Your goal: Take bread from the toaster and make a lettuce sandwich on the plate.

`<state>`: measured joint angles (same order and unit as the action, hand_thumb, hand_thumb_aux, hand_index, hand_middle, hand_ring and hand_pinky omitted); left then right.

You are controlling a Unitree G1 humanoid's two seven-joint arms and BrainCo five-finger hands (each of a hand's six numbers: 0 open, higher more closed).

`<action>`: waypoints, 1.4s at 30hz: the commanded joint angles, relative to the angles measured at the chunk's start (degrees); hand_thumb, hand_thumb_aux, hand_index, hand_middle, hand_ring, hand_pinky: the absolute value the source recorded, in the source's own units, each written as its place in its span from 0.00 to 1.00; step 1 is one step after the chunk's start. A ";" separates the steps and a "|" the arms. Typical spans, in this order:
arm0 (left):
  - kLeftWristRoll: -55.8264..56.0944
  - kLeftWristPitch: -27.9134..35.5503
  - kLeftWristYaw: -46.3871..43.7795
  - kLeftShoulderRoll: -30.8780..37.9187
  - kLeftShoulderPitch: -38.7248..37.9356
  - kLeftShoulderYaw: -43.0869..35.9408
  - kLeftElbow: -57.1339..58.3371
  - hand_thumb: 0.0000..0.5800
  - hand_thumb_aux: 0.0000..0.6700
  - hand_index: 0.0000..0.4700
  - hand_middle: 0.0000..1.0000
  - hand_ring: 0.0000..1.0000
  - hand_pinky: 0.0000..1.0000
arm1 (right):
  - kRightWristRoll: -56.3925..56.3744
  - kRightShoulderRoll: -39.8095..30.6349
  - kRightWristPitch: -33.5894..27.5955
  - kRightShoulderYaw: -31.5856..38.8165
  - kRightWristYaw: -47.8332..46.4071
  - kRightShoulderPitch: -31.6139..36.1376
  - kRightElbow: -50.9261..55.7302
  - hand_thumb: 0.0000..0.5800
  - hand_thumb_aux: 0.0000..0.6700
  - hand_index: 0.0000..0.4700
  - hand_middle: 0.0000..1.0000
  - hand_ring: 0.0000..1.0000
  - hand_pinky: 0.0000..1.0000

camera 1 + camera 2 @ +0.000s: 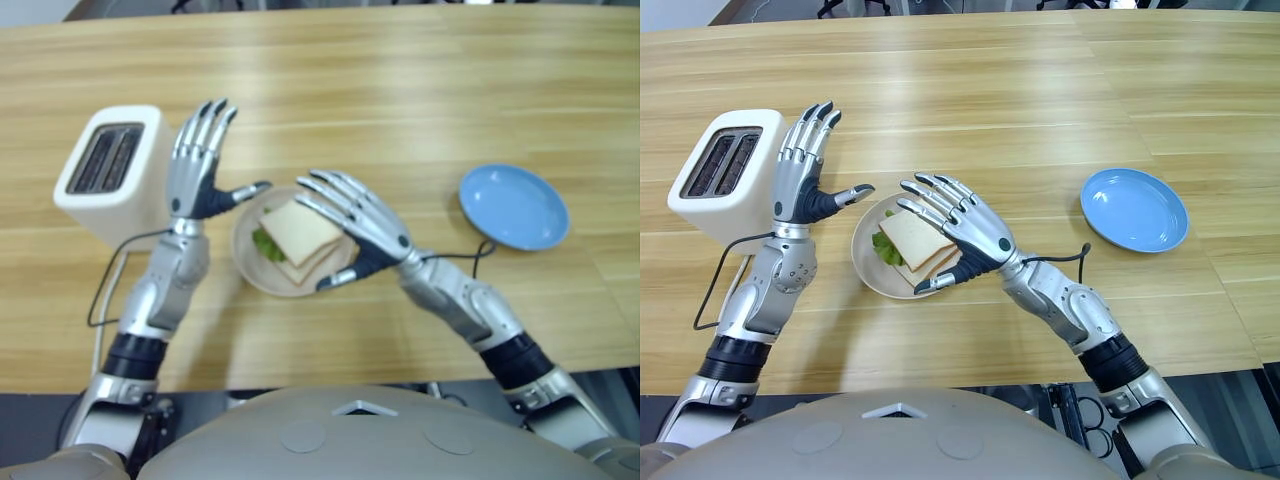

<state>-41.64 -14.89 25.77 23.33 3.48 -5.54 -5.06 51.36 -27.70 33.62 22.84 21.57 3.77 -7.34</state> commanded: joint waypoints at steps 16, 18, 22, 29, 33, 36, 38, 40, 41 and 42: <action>35.72 7.61 -55.53 20.41 -5.76 0.95 4.35 0.98 0.87 0.85 1.00 1.00 1.00 | -43.58 -20.07 -20.40 -16.98 -48.36 -12.69 -9.72 1.00 1.00 0.98 1.00 1.00 1.00; 35.15 9.07 -57.26 21.41 -6.67 1.37 3.33 1.00 1.00 0.98 1.00 1.00 1.00 | -44.70 -20.24 -21.85 -16.96 -50.72 -13.81 -11.14 1.00 1.00 0.98 1.00 1.00 1.00; 33.58 15.02 -60.93 24.22 -9.74 2.00 -1.44 1.00 1.00 0.98 1.00 1.00 1.00 | -43.87 -19.03 -23.64 -12.71 -55.00 -15.28 -12.02 1.00 1.00 0.98 1.00 1.00 1.00; 31.92 22.56 -67.35 24.36 -12.69 -3.63 -5.28 1.00 1.00 0.98 1.00 1.00 1.00 | -41.63 -15.11 -25.41 -5.55 -59.83 -13.70 -9.73 1.00 1.00 0.98 1.00 1.00 1.00; 30.58 23.88 -67.25 23.44 -11.79 -5.34 -3.17 1.00 1.00 0.98 1.00 1.00 1.00 | -38.62 -11.87 -25.48 -1.17 -60.93 -10.93 -5.42 1.00 1.00 0.98 1.00 1.00 1.00; 28.95 23.82 -67.39 22.03 -10.11 -7.61 -1.07 1.00 1.00 0.98 1.00 1.00 1.00 | -36.88 -9.51 -24.89 1.30 -61.04 -8.76 -1.33 1.00 1.00 0.98 1.00 1.00 1.00; 27.91 23.65 -67.41 20.90 -9.07 -9.30 0.28 1.00 1.00 0.98 1.00 1.00 1.00 | -35.58 -8.21 -24.50 2.29 -60.64 -7.40 1.24 1.00 1.00 0.98 1.00 1.00 1.00; 25.48 23.59 -66.51 19.29 -7.18 -11.48 2.27 1.00 1.00 0.98 1.00 1.00 1.00 | -33.91 -6.90 -24.07 2.88 -59.59 -5.84 4.10 1.00 1.00 0.98 1.00 1.00 1.00; 24.27 23.34 -65.77 18.43 -6.13 -12.37 3.40 1.00 1.00 0.98 1.00 1.00 1.00 | -33.28 -6.38 -23.75 2.96 -59.01 -5.19 5.30 1.00 1.00 0.98 1.00 1.00 1.00; 23.44 22.79 -64.90 17.43 -5.08 -12.99 4.55 1.00 1.00 0.98 1.00 1.00 1.00 | -32.85 -5.84 -23.34 2.78 -58.30 -4.57 6.41 1.00 1.00 0.98 1.00 1.00 1.00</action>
<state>-16.10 8.09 -40.08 41.73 -1.99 -16.46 -3.23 17.02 -33.78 9.92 25.14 -37.66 -1.35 -3.23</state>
